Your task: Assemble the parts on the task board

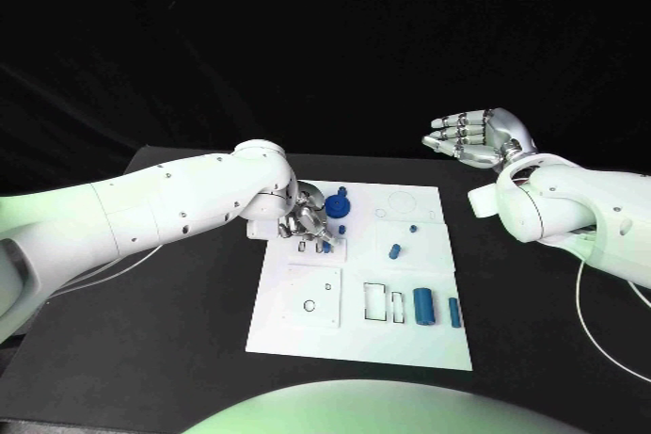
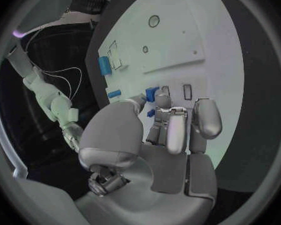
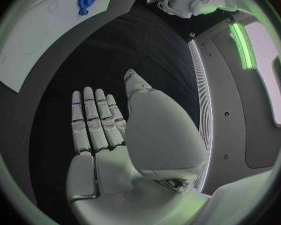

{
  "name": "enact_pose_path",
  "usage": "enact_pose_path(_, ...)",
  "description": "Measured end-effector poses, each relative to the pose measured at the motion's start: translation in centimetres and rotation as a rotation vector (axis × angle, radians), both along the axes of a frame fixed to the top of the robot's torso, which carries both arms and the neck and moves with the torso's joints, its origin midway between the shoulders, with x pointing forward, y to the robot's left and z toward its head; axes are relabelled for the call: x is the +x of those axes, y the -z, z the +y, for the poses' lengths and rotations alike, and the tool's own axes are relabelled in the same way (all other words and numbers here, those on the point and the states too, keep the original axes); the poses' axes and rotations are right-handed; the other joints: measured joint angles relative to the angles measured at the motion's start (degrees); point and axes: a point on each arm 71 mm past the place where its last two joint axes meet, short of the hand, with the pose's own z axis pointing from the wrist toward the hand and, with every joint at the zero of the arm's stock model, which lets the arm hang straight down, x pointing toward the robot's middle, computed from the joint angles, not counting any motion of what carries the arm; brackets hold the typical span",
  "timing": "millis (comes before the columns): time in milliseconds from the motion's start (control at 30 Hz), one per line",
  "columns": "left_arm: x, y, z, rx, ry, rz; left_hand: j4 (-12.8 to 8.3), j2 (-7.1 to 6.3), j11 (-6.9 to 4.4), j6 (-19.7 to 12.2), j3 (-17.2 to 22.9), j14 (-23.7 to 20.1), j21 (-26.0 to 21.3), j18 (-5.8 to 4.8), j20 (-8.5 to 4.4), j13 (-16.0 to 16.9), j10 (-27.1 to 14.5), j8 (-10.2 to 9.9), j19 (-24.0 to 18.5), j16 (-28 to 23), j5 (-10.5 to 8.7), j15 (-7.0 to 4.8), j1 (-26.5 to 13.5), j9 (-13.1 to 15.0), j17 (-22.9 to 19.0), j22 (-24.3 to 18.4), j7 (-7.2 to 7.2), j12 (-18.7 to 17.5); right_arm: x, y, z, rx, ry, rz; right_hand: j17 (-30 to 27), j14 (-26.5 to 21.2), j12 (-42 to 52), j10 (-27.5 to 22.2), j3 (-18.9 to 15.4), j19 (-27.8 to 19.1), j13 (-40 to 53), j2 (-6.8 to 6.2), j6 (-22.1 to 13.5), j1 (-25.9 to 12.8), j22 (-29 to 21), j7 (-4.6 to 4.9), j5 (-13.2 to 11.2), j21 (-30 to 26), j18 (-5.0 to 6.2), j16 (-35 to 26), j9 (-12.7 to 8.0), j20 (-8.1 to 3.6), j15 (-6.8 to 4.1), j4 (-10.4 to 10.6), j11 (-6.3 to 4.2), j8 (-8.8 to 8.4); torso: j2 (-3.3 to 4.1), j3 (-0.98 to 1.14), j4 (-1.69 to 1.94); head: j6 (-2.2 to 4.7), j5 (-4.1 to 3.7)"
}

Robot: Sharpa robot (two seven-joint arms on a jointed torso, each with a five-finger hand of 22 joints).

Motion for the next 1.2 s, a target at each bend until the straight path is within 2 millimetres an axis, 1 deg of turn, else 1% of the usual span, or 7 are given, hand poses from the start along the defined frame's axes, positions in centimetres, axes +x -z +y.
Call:
enact_pose_path(167,0.0,0.0,0.0,-0.004,-0.004,0.002,-1.00,-0.15,-0.31,-0.37,5.61,-0.02,0.00,0.00,0.00,-0.22,-0.31,-0.12,0.00,0.00,-0.10,-0.02,4.29,0.60,0.00,0.25,-0.33,-0.28,0.0,0.1,0.0,-0.001,0.000,0.002,0.00,0.00,0.00,0.00,0.00,0.00,0.00,0.00,0.00,0.00,0.00,0.00,0.00,0.00,0.00,0.00,0.00,0.00,0.00,0.00,0.00,0.00,0.00,0.01,0.04,0.04,-0.06)
enact_pose_path(233,0.1,-0.1,0.0,-0.007,-0.005,0.002,-1.16,-1.49,-0.20,-0.74,10.32,-0.13,0.00,0.00,0.00,-0.45,-0.41,-0.55,0.00,0.00,-0.24,-0.13,5.94,0.87,0.00,0.47,-0.10,-0.64,0.0,0.1,0.0,-0.001,0.000,0.003,0.01,0.00,0.00,0.00,0.00,0.00,0.00,0.00,0.00,0.00,0.00,0.00,0.00,0.00,0.00,0.00,0.01,0.00,0.00,0.00,0.00,0.00,0.00,0.01,0.04,0.02,-0.06)
enact_pose_path(333,0.0,0.0,0.0,-0.007,-0.007,0.004,1.73,-3.01,-0.23,-0.85,13.22,-0.13,0.00,-0.01,-0.11,-0.63,-0.38,-0.25,-0.11,0.00,-0.19,-0.13,6.80,2.53,0.00,0.72,0.00,-0.65,0.0,0.1,0.0,-0.001,0.000,0.004,-0.08,0.00,0.00,0.00,0.00,0.00,0.00,0.00,0.00,0.00,-0.08,0.00,0.00,0.00,0.00,-0.23,-0.04,0.00,0.00,0.00,0.00,0.00,0.03,0.01,0.04,-0.03,-0.07)
enact_pose_path(467,0.0,0.1,0.1,-0.010,-0.011,0.006,1.38,-4.85,-0.21,-0.86,17.82,-0.12,0.23,0.00,-0.11,-0.71,0.04,0.70,-0.11,0.00,-0.18,-0.12,5.16,3.96,0.00,0.93,0.01,-0.66,0.0,0.1,0.0,-0.001,0.000,0.006,-0.09,0.00,0.00,0.00,0.00,0.00,0.00,0.00,0.00,0.00,-0.10,0.00,0.00,0.00,0.00,-0.23,-0.04,0.00,0.00,0.00,0.00,0.00,0.03,0.01,-0.01,-0.05,-0.03)
enact_pose_path(633,-0.1,0.0,0.5,-0.022,-0.026,0.005,0.73,-6.12,-0.32,-0.86,19.18,-0.11,0.47,0.00,-0.11,-0.44,0.78,1.01,-0.11,0.00,-0.17,-0.11,3.89,4.65,0.00,1.37,0.03,-0.65,0.0,0.1,0.0,-0.001,0.000,0.007,-0.09,0.00,0.00,0.00,0.00,0.00,0.00,0.00,0.00,0.00,-0.10,0.00,0.00,0.00,0.00,-0.23,-0.04,0.00,0.00,0.00,0.00,0.00,0.05,0.01,-0.01,0.03,-0.05)
enact_pose_path(1000,-1.0,-1.1,2.0,-0.102,-0.098,-0.029,0.01,-6.92,-0.69,-0.39,21.30,-0.11,1.12,0.00,-0.48,1.15,2.68,1.69,0.93,0.75,-0.14,-0.11,1.71,5.77,0.00,3.01,-0.41,0.31,0.0,0.2,-0.1,-0.001,-0.001,0.010,-0.09,0.00,0.00,0.00,-0.17,0.00,0.00,0.00,0.00,0.00,-0.17,0.00,0.00,0.00,0.00,-0.22,-0.04,0.00,0.00,0.17,0.00,0.00,-0.07,0.07,0.15,0.07,0.22)
enact_pose_path(1200,-1.5,-1.5,2.8,-0.141,-0.153,-0.071,-0.95,-7.91,-0.99,0.14,23.52,-0.08,1.96,-0.92,-0.91,2.34,4.09,2.02,2.17,1.34,0.32,-0.53,0.72,6.22,-0.01,4.55,-0.73,1.09,0.0,0.3,-0.1,-0.001,-0.002,0.013,-0.18,0.00,0.00,0.00,-0.16,0.00,0.00,0.00,0.00,0.00,-0.24,0.00,0.00,0.00,0.00,-0.22,-0.04,0.00,0.00,0.16,0.00,0.00,-0.04,0.09,0.21,0.10,0.38)
